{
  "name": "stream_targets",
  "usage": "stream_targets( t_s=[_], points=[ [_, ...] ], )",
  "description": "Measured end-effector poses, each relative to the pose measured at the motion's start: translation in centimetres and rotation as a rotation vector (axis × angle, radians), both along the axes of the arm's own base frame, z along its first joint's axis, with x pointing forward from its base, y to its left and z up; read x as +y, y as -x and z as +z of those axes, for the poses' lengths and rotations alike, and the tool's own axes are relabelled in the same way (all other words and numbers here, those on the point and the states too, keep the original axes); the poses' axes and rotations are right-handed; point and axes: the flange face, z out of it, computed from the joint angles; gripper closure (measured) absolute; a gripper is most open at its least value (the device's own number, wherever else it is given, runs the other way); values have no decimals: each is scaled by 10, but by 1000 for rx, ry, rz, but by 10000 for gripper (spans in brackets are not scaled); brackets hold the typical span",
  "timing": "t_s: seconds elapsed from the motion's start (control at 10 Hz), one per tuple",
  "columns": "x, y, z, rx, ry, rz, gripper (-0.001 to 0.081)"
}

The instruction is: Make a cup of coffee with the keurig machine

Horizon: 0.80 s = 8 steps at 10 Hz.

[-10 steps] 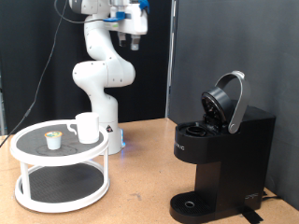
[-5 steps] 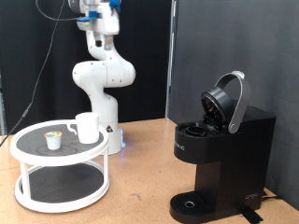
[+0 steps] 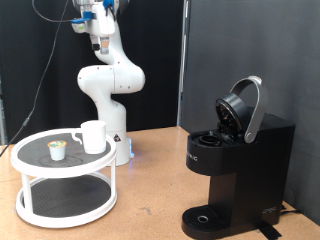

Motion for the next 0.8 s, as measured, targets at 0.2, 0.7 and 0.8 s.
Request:
stream_targets(
  t_s=[0.2,0.7,0.8],
  points=[
    [-25,-10,-3,-10,-8,-28,72],
    [-85,-25,-14,11,0,7,72],
    [-93,-22,-15,15,5,25,72]
  ],
)
